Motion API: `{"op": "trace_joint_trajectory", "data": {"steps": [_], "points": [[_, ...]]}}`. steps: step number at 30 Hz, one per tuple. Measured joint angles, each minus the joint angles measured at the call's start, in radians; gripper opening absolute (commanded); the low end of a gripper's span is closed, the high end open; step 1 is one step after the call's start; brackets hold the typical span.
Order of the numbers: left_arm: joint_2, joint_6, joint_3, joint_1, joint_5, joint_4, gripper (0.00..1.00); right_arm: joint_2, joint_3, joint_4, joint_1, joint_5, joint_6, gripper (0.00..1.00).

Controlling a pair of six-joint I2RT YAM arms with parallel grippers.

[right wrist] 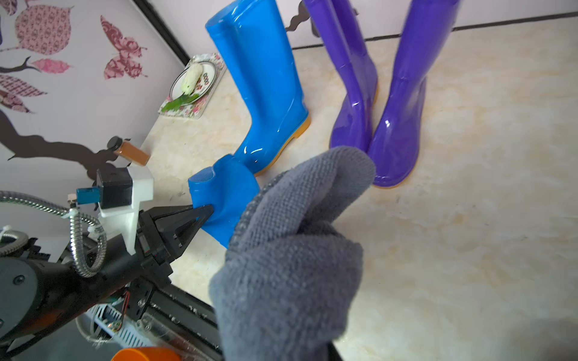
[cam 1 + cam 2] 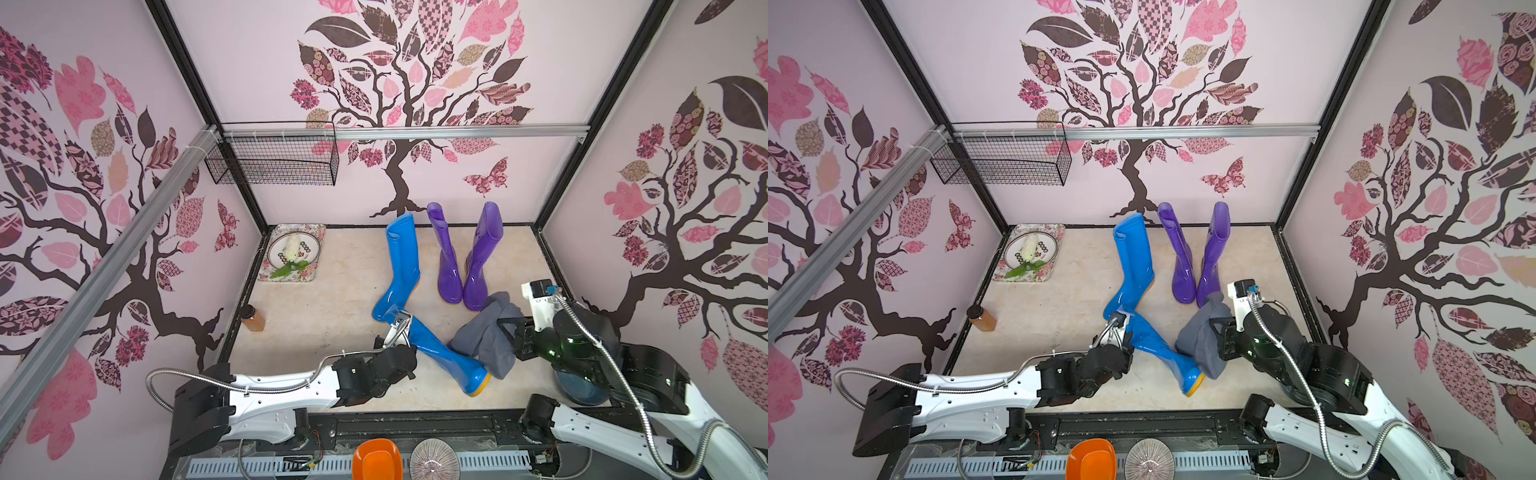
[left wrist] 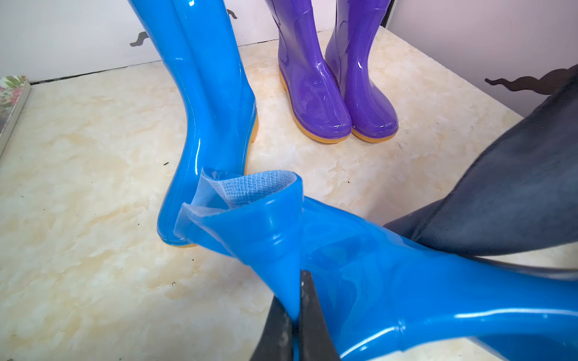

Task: Wipe the rubber boots with a cloth
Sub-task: Adjust the rubber boot at the center of the board, then wipe the dirt off the rubber boot.

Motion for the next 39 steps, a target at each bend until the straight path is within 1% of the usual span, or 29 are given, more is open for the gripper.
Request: {"op": "trace_joint_trajectory", "data": {"steps": [6,12,16,20,26,28,30,32,35,37,39], "points": [[-0.064,0.028,-0.101,-0.017,-0.003,0.067,0.00,-0.025,-0.093,0.105,0.000,-0.134,0.038,0.00],[-0.073,0.019,-0.177,0.003,-0.023,0.105,0.00,-0.062,-0.270,0.212,0.000,-0.229,0.069,0.00],[-0.033,0.018,-0.189,0.037,-0.023,0.139,0.00,-0.010,-0.394,0.275,0.000,-0.235,0.067,0.00],[0.009,0.028,-0.185,0.064,-0.027,0.198,0.00,0.066,-0.465,0.362,0.000,-0.228,0.064,0.00],[0.102,0.101,-0.134,0.079,-0.070,0.272,0.00,0.142,-0.481,0.430,0.000,-0.142,0.030,0.00],[0.132,0.124,-0.113,0.091,-0.074,0.312,0.00,0.154,-0.481,0.452,0.000,-0.135,0.006,0.00],[0.153,0.138,-0.103,0.113,-0.072,0.339,0.00,0.166,-0.488,0.487,0.000,-0.166,-0.014,0.00],[0.158,0.142,-0.103,0.140,-0.067,0.352,0.00,0.172,-0.518,0.552,0.003,-0.238,-0.026,0.00],[0.158,0.142,-0.103,0.167,-0.066,0.368,0.00,0.192,-0.563,0.612,0.058,-0.298,-0.038,0.00],[0.158,0.139,-0.103,0.171,-0.064,0.371,0.00,0.213,-0.570,0.631,0.148,-0.306,-0.049,0.00],[0.156,0.129,-0.103,0.171,-0.060,0.372,0.00,0.231,-0.570,0.672,0.215,-0.331,-0.055,0.00]]}}
